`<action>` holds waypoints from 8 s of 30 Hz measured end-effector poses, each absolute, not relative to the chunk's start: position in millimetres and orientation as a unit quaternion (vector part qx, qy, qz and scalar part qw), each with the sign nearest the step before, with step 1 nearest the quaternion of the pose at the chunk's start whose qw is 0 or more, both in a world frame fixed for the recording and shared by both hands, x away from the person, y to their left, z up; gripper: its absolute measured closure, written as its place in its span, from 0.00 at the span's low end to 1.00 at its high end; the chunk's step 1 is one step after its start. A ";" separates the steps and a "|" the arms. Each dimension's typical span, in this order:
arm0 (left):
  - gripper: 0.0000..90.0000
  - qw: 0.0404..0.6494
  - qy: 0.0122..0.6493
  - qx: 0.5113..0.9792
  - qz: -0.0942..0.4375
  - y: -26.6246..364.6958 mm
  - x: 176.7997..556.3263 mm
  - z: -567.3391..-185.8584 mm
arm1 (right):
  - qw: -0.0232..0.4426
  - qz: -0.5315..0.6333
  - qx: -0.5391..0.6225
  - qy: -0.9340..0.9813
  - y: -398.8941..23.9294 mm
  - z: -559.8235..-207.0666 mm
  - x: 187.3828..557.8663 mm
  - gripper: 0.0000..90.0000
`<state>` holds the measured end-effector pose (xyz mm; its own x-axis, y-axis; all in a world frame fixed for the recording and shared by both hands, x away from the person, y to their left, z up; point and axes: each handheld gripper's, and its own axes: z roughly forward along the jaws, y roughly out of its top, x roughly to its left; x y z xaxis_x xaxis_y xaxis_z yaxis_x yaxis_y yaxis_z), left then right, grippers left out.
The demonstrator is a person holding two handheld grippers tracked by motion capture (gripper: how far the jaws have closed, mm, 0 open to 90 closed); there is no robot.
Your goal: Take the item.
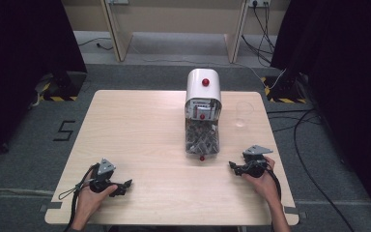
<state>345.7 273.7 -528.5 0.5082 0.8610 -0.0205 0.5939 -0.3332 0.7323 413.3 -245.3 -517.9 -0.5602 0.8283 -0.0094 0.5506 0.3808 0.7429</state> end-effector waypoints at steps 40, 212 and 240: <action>0.00 0.353 0.455 0.796 0.189 275.0 345.3 -528.6 | 0.229 0.456 0.373 0.775 -220.4 -461.6 391.8 0.36; 0.00 0.350 0.454 0.798 0.188 275.1 345.5 -528.2 | 0.349 0.435 0.461 0.690 -265.8 -385.0 528.9 1.00; 0.00 0.350 0.454 0.798 0.189 275.1 345.4 -528.2 | 0.328 0.413 0.492 0.693 -263.1 -417.5 557.7 1.00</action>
<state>345.4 275.1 -528.2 0.5172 0.8557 -0.0164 0.5917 -0.3436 0.7293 557.7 -263.1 -417.5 -0.3015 0.9522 -0.0491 0.4106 0.1762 0.8947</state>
